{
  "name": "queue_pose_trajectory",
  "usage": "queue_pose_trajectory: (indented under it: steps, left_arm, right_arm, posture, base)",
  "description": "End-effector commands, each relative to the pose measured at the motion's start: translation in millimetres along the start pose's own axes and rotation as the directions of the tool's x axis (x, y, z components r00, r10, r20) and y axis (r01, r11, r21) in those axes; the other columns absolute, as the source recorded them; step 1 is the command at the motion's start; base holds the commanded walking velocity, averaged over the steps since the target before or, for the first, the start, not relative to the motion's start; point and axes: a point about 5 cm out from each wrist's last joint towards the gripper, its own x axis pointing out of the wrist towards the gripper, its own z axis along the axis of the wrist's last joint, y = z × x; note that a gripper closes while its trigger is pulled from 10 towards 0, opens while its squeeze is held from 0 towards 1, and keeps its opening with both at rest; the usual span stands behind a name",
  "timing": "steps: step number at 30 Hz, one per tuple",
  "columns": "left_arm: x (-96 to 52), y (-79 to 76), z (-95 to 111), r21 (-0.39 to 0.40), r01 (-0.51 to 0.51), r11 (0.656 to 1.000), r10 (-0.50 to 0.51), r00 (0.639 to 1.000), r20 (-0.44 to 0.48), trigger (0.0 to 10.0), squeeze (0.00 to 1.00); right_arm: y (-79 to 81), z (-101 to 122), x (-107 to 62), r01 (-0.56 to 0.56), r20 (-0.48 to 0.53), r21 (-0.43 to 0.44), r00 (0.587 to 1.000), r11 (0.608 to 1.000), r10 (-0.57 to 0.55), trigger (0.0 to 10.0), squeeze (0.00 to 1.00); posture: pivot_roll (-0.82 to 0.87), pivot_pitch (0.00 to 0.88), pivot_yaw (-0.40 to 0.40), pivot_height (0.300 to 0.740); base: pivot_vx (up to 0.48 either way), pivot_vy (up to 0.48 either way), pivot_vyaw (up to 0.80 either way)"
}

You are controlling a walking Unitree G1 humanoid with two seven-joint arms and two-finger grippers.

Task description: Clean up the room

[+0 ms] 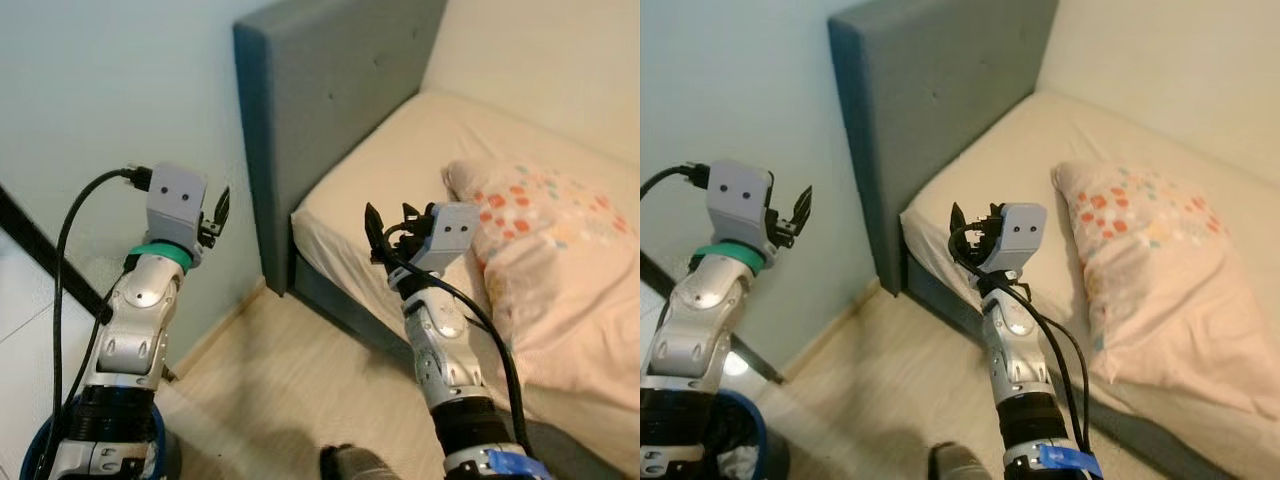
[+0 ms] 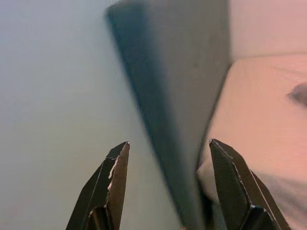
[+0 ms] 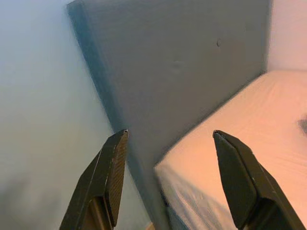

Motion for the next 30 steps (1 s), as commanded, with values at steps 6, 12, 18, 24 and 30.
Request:
queue_pose_trajectory:
  steps: [6,12,18,24,30]
  left_arm:
    - [-0.9,2.1,-2.6,-0.006,-0.008,1.000,0.007,1.000,-0.019,10.0,0.00]
    - [-0.8,2.3,-1.8,-0.007,-0.010,1.000,0.010,1.000,-0.019,10.0,0.00]
    - [-0.5,2.2,-1.2,-0.008,-0.010,1.000,0.010,1.000,-0.019,10.0,0.00]
    - [-0.6,2.1,-0.8,-0.008,-0.010,1.000,0.010,1.000,-0.018,10.0,0.00]
    - [-0.6,1.7,-0.5,-0.010,-0.009,1.000,0.009,1.000,-0.018,10.0,0.00]
  right_arm:
    - [0.8,-2.0,-1.4,-0.002,-0.009,0.003,1.000,1.000,0.002,10.0,0.00]
    - [1.1,-2.1,-1.5,-0.003,-0.010,0.004,1.000,1.000,0.003,10.0,0.00]
    - [0.9,-2.1,-1.4,-0.002,-0.009,0.010,1.000,1.000,0.002,10.0,0.00]
    - [0.9,-2.1,-1.5,0.000,-0.009,0.013,1.000,1.000,0.001,10.0,0.00]
    - [0.7,-2.0,-1.6,-0.001,-0.009,0.013,1.000,1.000,0.001,10.0,0.00]
  posture:
    - [0.04,0.009,0.039,0.740]
    - [0.04,0.010,0.038,0.740]
    - [0.04,0.010,0.039,0.740]
    - [0.04,0.010,0.039,0.740]
    - [0.04,0.010,0.038,0.740]
  base:
    - [0.000,0.000,-0.74]
    - [0.000,0.000,-0.74]
    - [0.000,0.000,-0.74]
    - [0.000,0.000,-0.74]
    - [0.000,0.000,-0.74]
